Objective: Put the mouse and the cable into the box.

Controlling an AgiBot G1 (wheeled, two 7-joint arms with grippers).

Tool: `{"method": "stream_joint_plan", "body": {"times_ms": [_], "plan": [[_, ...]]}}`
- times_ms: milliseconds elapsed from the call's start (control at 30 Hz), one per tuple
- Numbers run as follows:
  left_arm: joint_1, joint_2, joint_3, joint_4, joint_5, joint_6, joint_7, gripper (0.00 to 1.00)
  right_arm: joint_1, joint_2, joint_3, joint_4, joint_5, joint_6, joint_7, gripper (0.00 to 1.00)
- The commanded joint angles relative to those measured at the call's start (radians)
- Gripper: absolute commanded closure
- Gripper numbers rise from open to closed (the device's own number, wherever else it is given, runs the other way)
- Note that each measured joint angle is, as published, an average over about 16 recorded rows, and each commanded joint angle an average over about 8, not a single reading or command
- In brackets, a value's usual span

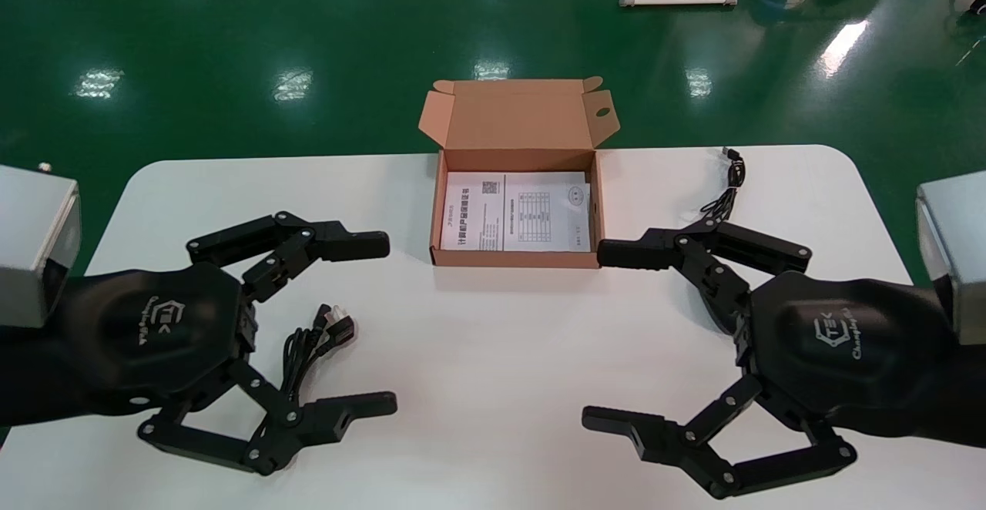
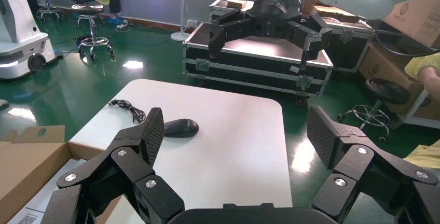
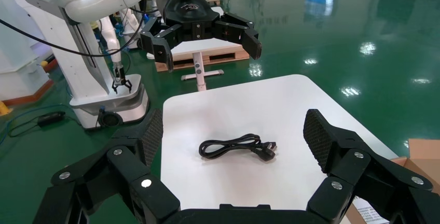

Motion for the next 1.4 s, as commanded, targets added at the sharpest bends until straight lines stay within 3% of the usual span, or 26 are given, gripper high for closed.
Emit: {"method": "stream_joint_plan", "body": {"times_ms": [33,700,933,1233,1400], "plan": [[0.000,0.000,0.000,0.000,0.000,0.000,0.000,0.00,0.000,0.000,0.000,0.000,0.000,0.000,0.000,0.00],[0.018,-0.011,0.006,0.012,0.025,-0.016,0.003,0.00,-0.003,0.004,-0.005,-0.005,-0.028,0.017,-0.007,0.00],[0.137,-0.054,-0.013,0.028,0.089,-0.143,0.057,0.00,-0.037,0.020,-0.030,-0.032,-0.189,0.157,-0.033,0.00],[0.423,-0.109,-0.080,-0.061,0.182,-0.453,0.190,0.00,-0.119,0.031,-0.055,-0.067,-0.348,0.361,-0.028,0.00],[0.538,-0.089,-0.095,-0.076,0.195,-0.521,0.264,0.00,-0.141,0.006,-0.070,-0.119,-0.411,0.447,-0.040,0.00]]}}
